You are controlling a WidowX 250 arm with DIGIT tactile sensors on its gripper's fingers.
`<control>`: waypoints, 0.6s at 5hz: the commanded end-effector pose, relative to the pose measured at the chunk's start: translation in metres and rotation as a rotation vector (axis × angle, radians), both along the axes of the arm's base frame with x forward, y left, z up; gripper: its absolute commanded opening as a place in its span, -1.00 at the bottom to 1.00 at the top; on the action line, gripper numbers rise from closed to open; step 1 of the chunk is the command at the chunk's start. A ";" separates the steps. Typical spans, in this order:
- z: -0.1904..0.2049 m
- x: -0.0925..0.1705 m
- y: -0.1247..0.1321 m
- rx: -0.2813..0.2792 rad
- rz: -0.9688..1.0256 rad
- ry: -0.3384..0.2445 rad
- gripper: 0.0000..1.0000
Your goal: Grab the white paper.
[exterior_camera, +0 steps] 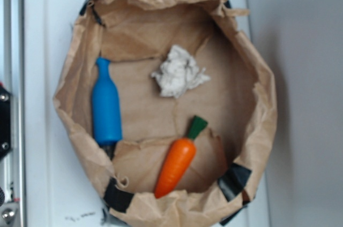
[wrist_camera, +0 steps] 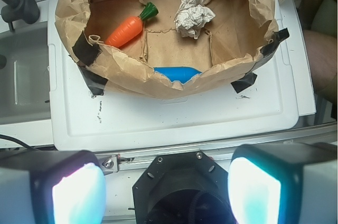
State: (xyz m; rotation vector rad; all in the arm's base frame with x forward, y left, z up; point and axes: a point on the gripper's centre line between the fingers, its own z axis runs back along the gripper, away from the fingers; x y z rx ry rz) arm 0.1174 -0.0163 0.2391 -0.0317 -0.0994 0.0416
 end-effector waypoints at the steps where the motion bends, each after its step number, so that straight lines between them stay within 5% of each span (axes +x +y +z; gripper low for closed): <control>1: 0.000 0.000 0.000 0.000 0.000 0.000 1.00; 3: -0.059 0.100 0.048 0.005 0.032 -0.033 1.00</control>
